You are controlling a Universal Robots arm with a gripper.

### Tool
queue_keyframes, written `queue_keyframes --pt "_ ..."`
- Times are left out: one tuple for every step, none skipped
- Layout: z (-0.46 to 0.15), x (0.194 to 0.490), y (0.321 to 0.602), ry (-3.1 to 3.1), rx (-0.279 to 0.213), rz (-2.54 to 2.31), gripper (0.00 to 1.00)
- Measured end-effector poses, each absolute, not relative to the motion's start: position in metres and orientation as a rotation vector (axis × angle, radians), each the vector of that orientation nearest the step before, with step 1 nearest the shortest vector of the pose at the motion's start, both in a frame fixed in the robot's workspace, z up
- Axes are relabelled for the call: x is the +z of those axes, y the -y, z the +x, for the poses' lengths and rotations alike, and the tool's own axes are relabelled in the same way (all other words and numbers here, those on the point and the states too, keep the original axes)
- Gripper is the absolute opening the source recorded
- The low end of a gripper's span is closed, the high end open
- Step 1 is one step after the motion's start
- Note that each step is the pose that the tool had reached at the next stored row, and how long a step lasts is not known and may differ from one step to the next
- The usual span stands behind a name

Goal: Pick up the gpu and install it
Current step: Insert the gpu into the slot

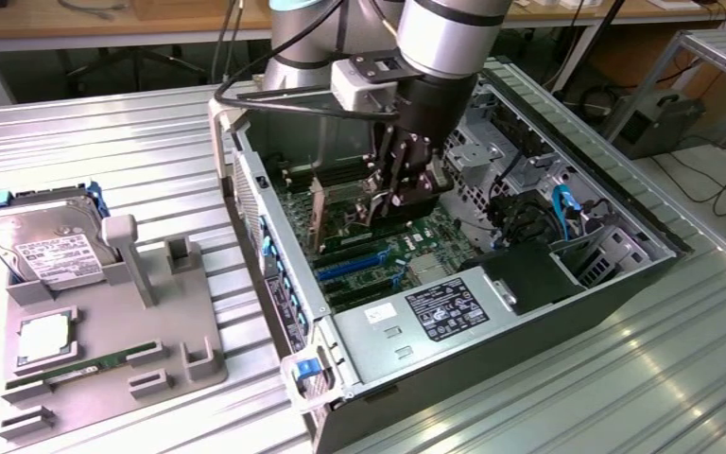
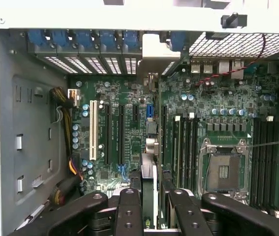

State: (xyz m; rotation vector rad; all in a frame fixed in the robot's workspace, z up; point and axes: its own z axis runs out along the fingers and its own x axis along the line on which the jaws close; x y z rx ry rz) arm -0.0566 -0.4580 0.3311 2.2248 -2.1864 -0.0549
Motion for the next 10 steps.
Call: queue_keyframes --pt "-0.057 0.329 0.458 2.187 -0.055 2.225 0.26" --pt "-0.057 0.328 0.458 2.187 -0.055 2.225 0.26" --pt "-0.057 0.326 0.458 2.187 -0.055 2.225 0.26" --pt "-0.057 0.324 0.458 2.186 -0.055 2.225 0.26" --pt "-0.057 0.322 0.458 2.186 -0.055 2.225 0.26" --pt "-0.057 0.321 0.458 2.186 -0.055 2.225 0.26" --pt "-0.057 0.319 0.458 2.186 -0.055 2.225 0.26" --pt "-0.057 0.317 0.458 2.186 -0.054 2.225 0.26" --pt "-0.057 0.314 0.458 2.186 -0.054 2.224 0.26" --pt "-0.057 0.311 0.458 2.187 -0.055 2.224 0.26"
